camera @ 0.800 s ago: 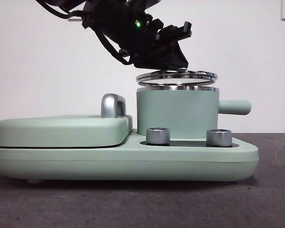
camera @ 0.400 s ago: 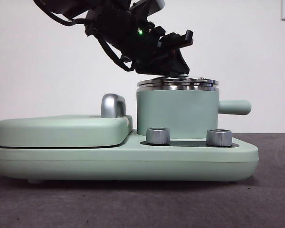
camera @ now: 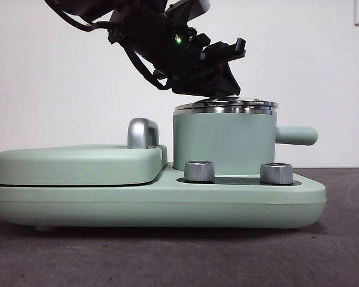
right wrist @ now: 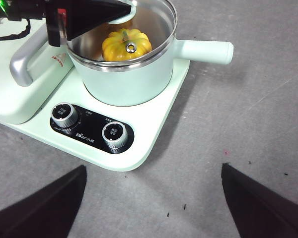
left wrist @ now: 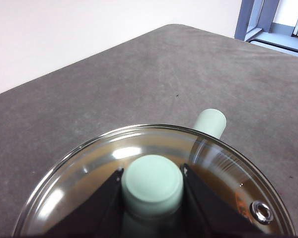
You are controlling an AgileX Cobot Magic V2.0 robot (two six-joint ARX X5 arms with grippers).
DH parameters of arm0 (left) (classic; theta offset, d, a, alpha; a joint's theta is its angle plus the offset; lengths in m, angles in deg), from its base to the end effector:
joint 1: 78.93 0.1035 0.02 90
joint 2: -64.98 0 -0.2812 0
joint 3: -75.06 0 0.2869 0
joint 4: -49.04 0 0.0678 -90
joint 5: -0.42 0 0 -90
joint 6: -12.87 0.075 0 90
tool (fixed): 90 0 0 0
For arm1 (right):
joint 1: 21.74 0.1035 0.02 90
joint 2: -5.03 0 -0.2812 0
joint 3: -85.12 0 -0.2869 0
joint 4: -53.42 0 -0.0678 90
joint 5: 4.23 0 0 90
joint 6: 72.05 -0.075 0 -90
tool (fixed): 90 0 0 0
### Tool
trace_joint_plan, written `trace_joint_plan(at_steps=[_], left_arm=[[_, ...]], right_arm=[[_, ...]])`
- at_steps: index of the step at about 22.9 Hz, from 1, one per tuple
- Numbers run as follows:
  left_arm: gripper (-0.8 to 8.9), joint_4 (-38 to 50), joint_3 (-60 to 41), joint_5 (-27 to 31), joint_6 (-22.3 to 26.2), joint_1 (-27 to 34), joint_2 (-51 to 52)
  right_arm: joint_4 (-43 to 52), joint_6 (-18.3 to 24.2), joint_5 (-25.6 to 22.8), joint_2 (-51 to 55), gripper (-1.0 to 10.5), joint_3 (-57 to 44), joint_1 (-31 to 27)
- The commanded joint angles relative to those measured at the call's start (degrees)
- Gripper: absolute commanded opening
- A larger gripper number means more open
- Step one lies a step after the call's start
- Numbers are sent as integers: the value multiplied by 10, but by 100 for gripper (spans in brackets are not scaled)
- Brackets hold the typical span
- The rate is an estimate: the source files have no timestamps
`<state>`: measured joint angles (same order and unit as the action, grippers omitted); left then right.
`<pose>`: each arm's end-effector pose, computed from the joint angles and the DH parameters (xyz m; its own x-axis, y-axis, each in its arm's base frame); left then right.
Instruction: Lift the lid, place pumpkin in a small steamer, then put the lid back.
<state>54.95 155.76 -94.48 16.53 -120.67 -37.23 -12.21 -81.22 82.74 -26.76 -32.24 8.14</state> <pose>0.3566 -0.3268 0.2348 0.6592 -0.7026 -0.2679 0.7360 0.6758 0.0386 0.1273 0.0685 0.3174 0.7375 0.3628 -0.5696 -0.3751 0.9214 0.1011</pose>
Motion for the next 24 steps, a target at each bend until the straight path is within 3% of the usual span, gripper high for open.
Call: trace_joint_plan(at_steps=[1, 4, 10, 16, 21, 24], left_arm=[[10, -14, 11, 9, 36, -6, -11], [10, -26, 11, 9, 63, -6, -11], [22, -17, 11, 9, 62, -6, -11], [310, -3, 20, 9, 40, -6, -9], [312, -31, 20, 9, 26, -6, 22], [312, -115, 20, 8, 4, -3, 71]], right_arm=[[4, 6, 0, -3, 421, 4, 4], [4, 6, -1, -3, 420, 4, 4], [4, 6, -1, -3, 421, 4, 3], [4, 6, -1, -3, 421, 4, 3], [4, 7, -1, -3, 421, 4, 3], [4, 12, -1, -3, 421, 4, 3]])
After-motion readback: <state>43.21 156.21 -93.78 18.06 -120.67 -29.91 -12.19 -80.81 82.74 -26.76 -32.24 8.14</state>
